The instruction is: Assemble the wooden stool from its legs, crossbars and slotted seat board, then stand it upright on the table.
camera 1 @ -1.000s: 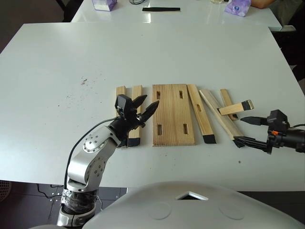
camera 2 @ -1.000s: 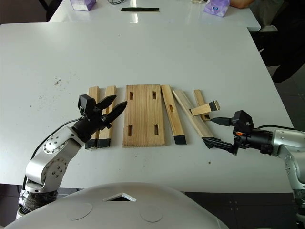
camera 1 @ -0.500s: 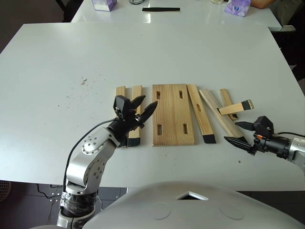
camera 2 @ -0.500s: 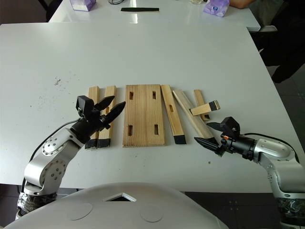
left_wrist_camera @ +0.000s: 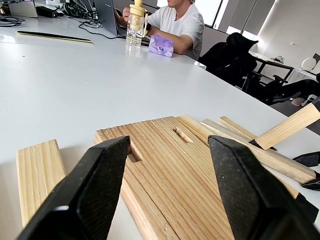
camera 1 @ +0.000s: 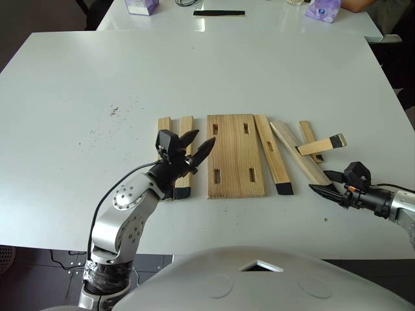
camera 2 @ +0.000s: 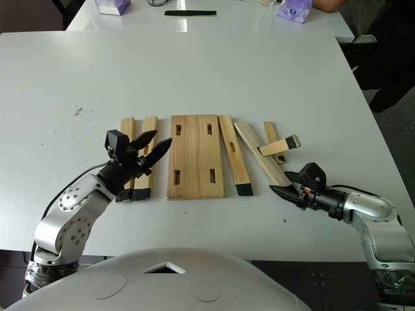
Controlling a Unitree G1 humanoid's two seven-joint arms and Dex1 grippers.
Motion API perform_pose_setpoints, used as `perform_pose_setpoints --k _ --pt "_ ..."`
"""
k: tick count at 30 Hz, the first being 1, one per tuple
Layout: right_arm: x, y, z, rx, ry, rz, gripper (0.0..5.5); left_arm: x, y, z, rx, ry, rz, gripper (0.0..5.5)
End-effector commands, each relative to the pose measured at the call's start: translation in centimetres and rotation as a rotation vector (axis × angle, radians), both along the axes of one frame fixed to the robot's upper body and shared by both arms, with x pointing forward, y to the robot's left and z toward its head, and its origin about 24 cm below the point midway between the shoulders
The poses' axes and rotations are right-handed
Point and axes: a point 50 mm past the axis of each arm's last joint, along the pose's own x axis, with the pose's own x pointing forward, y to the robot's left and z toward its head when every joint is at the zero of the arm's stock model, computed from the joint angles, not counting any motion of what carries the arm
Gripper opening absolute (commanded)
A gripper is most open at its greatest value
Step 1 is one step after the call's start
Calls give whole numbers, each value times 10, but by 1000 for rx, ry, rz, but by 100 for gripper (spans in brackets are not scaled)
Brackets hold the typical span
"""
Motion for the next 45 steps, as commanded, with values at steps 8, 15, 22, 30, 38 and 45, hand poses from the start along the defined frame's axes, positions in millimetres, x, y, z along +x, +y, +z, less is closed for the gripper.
perform_pose_setpoints --k 8,15,22,30,38,45 --pt "20 -6 -1 -19 -54 -115 205 1 -1 -3 8 2 20 292" --pt "33 2 29 140 -144 -40 205 3 2 -2 3 -2 36 292" --pt "51 37 121 485 -216 346 205 -16 -5 68 -293 -168 -369 380" --pt "59 65 152 603 -160 600 205 -1 -8 101 -461 -176 -495 397" --pt "61 81 161 713 -126 693 205 2 -13 112 -556 -184 -538 397" --pt "62 87 155 679 -88 741 205 -10 -12 121 -593 -225 -627 397"
